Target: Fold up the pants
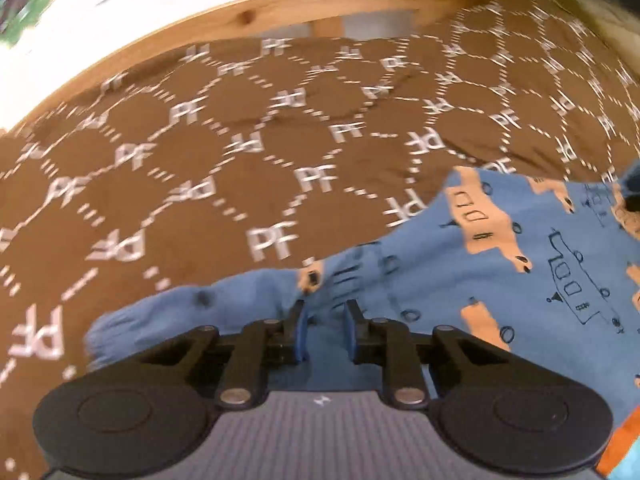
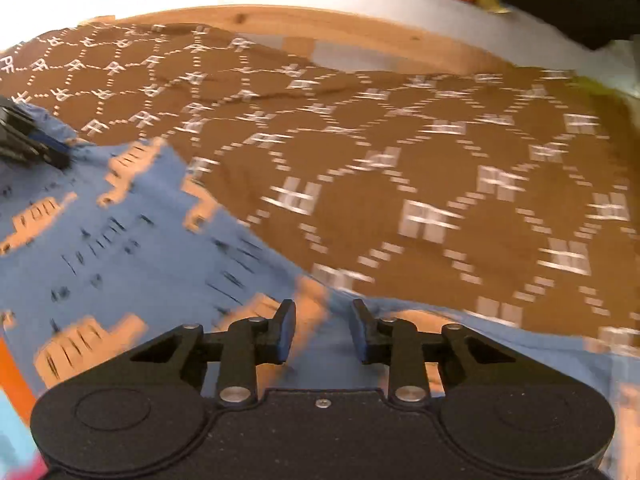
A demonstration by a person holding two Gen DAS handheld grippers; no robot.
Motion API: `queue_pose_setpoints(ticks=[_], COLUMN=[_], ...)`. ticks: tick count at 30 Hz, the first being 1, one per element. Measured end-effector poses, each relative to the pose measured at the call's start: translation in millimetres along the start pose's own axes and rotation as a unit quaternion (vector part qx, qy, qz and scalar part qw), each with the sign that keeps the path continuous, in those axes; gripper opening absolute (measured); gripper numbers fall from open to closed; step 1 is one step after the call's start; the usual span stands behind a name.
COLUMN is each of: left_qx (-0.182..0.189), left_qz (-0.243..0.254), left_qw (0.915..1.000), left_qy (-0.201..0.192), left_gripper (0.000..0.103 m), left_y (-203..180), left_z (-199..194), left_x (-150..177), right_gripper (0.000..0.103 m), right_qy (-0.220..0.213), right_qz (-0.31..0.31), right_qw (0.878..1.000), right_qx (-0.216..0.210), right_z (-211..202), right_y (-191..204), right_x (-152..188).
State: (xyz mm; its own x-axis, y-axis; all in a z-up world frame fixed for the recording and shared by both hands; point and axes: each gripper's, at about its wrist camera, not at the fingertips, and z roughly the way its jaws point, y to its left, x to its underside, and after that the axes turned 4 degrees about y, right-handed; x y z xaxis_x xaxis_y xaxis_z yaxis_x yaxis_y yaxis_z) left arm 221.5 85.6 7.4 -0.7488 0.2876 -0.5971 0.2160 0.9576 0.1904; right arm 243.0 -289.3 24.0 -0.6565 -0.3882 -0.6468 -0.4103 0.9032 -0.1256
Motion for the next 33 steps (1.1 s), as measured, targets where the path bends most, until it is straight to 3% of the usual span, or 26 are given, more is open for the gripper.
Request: queue_pose_setpoints(ticks=[2, 4, 7, 9, 11, 13, 17, 20, 24, 29, 33], left_qx=[0.001, 0.016, 0.012, 0.001, -0.014, -0.020, 0.054, 0.122, 0.186, 0.176, 0.132], left_qz=[-0.012, 0.002, 0.003, 0.000, 0.005, -0.001, 0.005, 0.044, 0.103, 0.140, 0.124], left_qw=[0.9999, 0.9998, 0.9994, 0.9997, 0.9994, 0.9992, 0.9985, 0.9903, 0.9758, 0.9733, 0.9833], left_qy=[-0.002, -0.009, 0.033, 0.026, 0.032, 0.035, -0.007, -0.048, -0.052, -0.048, -0.018], left_gripper=[0.030, 0.052, 0.054, 0.055, 0.056, 0.063, 0.072, 0.076, 0.077, 0.076, 0.087], left_y=[-4.6, -20.8, -40.9, -43.2, -45.4, -49.3, -90.2, -146.7, -225.3, -283.3, -293.6], left_z=[-14.2, -25.8, -19.6, -20.9, -28.8, -35.0, -47.4, -46.8, -25.2, 8.7, 30.6], left_x=[2.8, 6.6, 21.5, 33.3, 35.9, 31.4, 9.9, -18.3, -58.0, -88.3, -106.3], right_gripper=[0.044, 0.047, 0.050, 0.053, 0.063, 0.062, 0.062, 0.062, 0.062, 0.062, 0.062], right_qy=[-0.003, -0.006, 0.014, 0.016, 0.026, 0.032, 0.002, -0.013, -0.033, -0.063, -0.060], right_qz=[0.000, -0.003, -0.022, -0.012, 0.018, 0.039, 0.080, 0.133, 0.177, 0.192, 0.177], right_qw=[1.000, 1.000, 1.000, 1.000, 0.997, 0.992, 0.987, 0.980, 0.973, 0.969, 0.967], right_qx=[0.008, -0.003, 0.000, 0.023, 0.069, 0.111, 0.142, 0.148, 0.143, 0.143, 0.174], right_z=[-18.6, -33.6, -38.8, -46.9, -60.2, -76.1, -116.0, -135.6, -148.9, -149.8, -142.4], right_y=[-4.3, 1.8, 11.8, 0.1, -22.5, -40.6, -52.7, -47.5, -44.0, -48.7, -55.9], right_x=[8.2, 18.5, 39.6, 49.7, 54.3, 56.8, 60.1, 71.8, 97.8, 105.1, 102.5])
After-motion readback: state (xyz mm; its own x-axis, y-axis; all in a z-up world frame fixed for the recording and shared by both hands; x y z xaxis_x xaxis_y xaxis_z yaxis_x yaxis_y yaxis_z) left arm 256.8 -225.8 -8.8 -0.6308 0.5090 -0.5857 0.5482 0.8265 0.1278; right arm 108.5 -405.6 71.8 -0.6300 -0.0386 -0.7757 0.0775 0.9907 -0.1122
